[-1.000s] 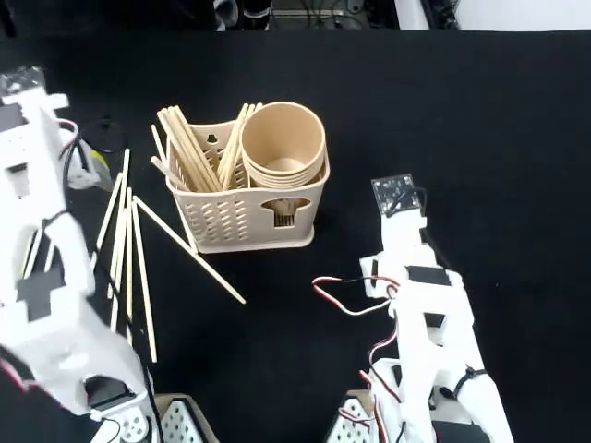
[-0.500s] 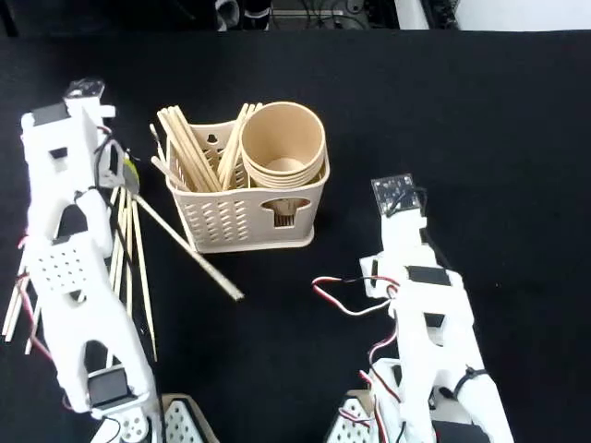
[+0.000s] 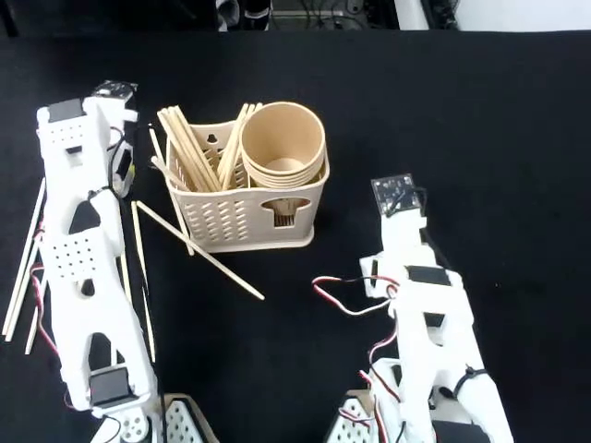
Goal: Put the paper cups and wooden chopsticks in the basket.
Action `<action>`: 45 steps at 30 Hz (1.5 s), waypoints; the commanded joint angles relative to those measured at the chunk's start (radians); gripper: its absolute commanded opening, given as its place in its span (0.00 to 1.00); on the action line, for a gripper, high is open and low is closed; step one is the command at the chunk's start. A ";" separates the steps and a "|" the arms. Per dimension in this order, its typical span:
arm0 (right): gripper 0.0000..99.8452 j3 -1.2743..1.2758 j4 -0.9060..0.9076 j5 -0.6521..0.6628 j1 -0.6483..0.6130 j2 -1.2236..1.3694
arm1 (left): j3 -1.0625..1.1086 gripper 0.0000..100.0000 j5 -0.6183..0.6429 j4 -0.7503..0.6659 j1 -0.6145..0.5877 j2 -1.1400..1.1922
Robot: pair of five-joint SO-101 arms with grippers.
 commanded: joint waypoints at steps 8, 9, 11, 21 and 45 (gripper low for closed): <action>0.01 -0.010 0.002 0.006 -0.005 -0.004 | -0.228 0.03 0.112 0.052 -0.050 -0.117; 0.01 -0.010 0.002 0.006 -0.005 -0.004 | -0.228 0.03 0.124 0.052 -0.053 -0.147; 0.01 -0.010 0.002 0.006 -0.005 -0.004 | -0.226 0.03 0.163 0.052 -0.061 -0.209; 0.01 -0.010 0.000 0.006 -0.005 -0.004 | -0.211 0.03 0.285 0.054 -0.081 -0.526; 0.01 -0.010 0.002 0.006 -0.005 -0.004 | 1.122 0.03 0.318 -0.555 0.099 -1.890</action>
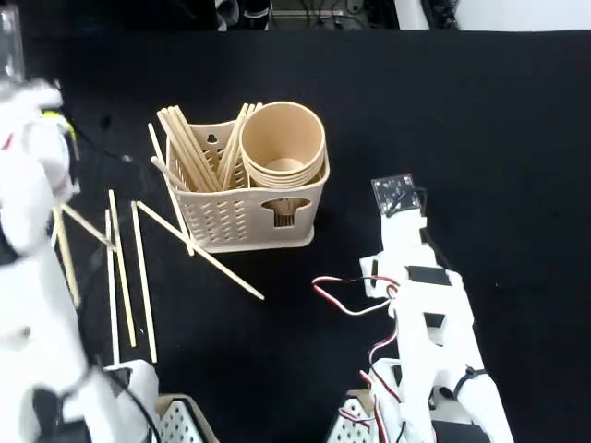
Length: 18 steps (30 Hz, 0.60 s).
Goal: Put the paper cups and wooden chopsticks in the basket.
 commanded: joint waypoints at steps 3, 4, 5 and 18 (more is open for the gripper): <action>0.01 -0.010 0.002 0.006 -0.005 -0.004 | 0.306 0.03 0.110 -0.419 0.110 -0.364; 0.01 -0.010 0.002 0.006 -0.005 -0.004 | 0.351 0.03 0.133 -0.496 0.133 -0.413; 0.01 -0.010 0.002 0.006 -0.005 -0.004 | 0.397 0.03 0.153 -0.569 0.160 -0.451; 0.01 -0.010 0.002 0.006 -0.005 -0.004 | 0.506 0.03 0.181 -0.833 0.565 -0.516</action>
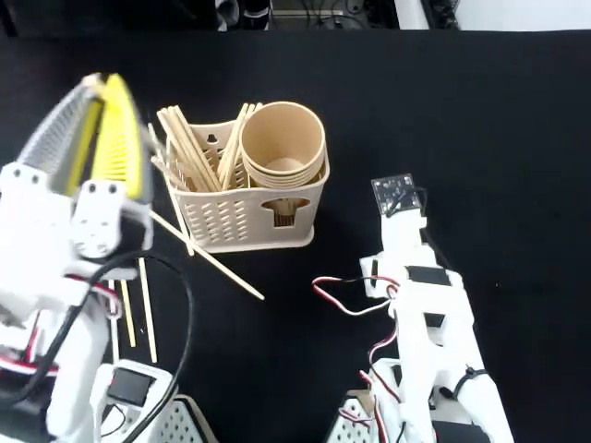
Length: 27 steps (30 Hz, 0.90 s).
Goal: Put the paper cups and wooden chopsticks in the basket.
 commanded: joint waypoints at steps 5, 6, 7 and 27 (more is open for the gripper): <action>0.01 -0.010 0.002 0.006 -0.005 -0.004 | -0.002 0.03 0.011 -0.160 0.074 0.095; 0.01 -0.010 0.002 0.006 -0.005 -0.004 | 0.010 0.03 0.011 -0.155 0.071 0.112; 0.01 -0.010 0.002 0.006 -0.005 -0.004 | 0.028 0.03 0.011 -0.155 0.068 0.127; 0.01 -0.010 0.002 0.006 -0.005 -0.004 | 0.150 0.17 0.043 0.086 0.010 0.106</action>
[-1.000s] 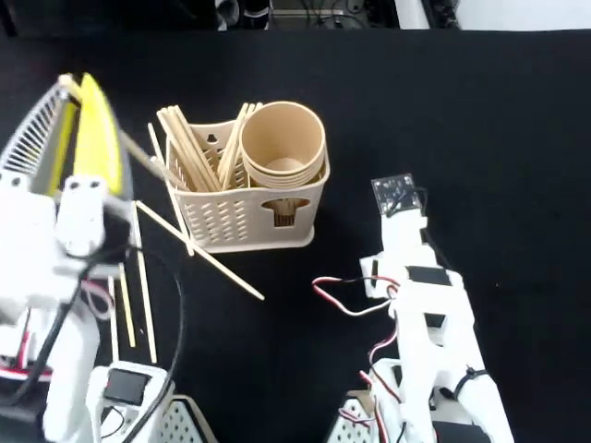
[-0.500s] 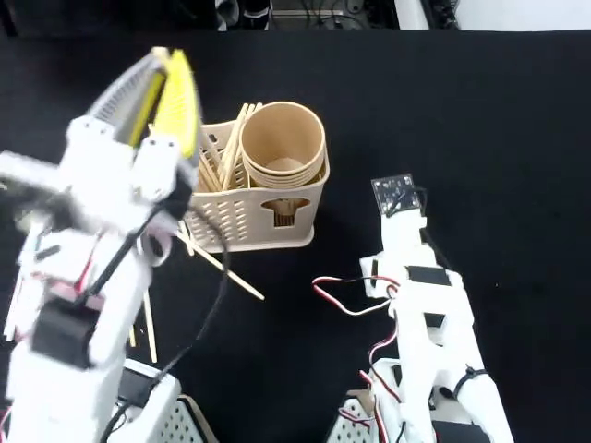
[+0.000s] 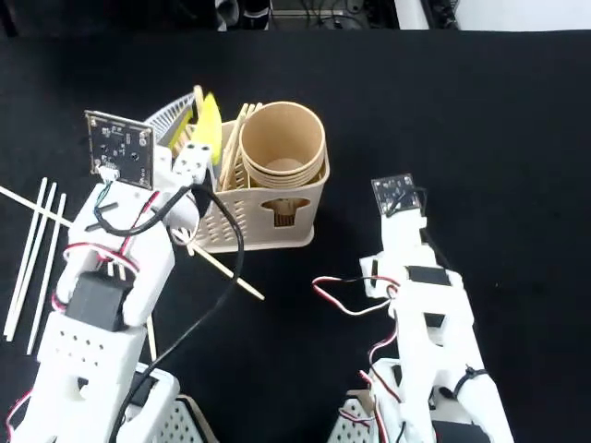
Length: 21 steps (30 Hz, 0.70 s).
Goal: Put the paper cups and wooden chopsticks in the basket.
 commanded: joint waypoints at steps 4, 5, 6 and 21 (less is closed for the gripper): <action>0.01 -0.010 0.002 0.006 -0.005 -0.004 | -0.351 0.19 0.086 0.431 -0.143 -0.048; 0.01 -0.010 0.003 0.006 -0.005 -0.004 | -0.404 0.18 0.100 0.500 -0.202 -0.037; 0.01 -0.010 0.003 0.006 -0.005 -0.004 | -0.444 0.18 0.120 0.546 -0.272 -0.015; 0.01 -0.010 0.005 0.006 -0.005 -0.004 | -0.760 0.18 0.138 0.647 -0.903 0.957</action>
